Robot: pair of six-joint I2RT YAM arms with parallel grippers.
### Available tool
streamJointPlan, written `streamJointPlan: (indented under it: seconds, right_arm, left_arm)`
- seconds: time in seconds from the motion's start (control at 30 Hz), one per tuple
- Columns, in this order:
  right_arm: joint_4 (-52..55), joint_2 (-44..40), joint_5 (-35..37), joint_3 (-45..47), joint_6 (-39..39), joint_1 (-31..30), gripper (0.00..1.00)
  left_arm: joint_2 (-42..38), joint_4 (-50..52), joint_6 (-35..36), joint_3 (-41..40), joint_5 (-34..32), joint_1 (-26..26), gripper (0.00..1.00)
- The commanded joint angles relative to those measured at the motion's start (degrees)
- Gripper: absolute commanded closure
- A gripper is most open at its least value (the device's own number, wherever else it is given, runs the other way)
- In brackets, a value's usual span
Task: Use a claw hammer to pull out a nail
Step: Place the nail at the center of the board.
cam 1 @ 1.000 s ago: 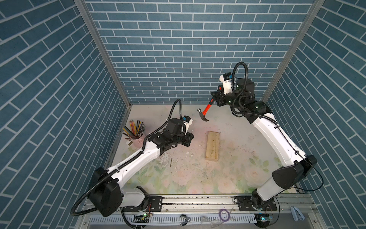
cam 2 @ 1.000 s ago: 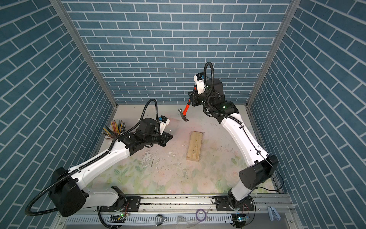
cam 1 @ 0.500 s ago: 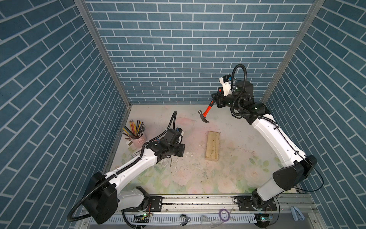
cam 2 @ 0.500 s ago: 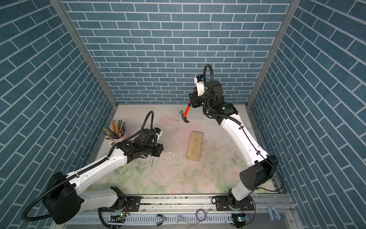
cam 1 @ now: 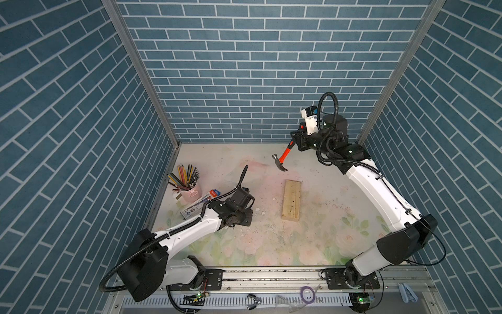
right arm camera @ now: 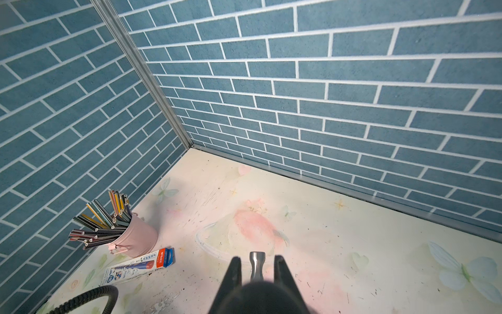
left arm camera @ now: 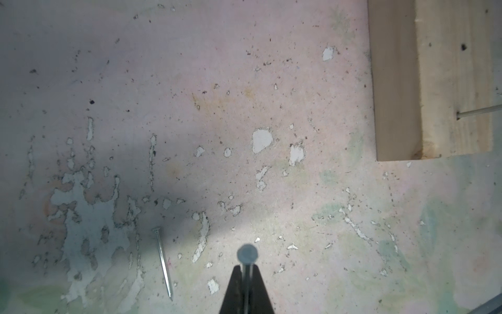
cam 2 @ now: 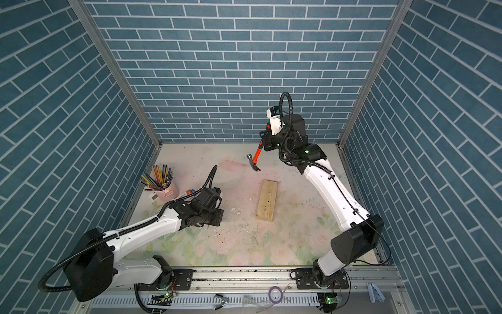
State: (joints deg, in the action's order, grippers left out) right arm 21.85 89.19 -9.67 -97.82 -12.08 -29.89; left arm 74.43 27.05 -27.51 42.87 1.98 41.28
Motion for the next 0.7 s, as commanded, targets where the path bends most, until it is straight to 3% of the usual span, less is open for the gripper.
streamJointPlan:
  seconds: [0.0, 0.67]
  right_arm:
    - [-6.3, -3.8, -0.4, -0.8, -0.1, -0.2, 1.0]
    - [-7.5, -4.8, -0.3, 1.4, -0.1, -0.1, 1.0]
  left_arm:
    - [1.2, 3.1, -2.6, -1.2, -2.9, 0.3, 0.96]
    - [8.6, 5.0, -5.4, -1.7, -4.7, 0.5, 0.95]
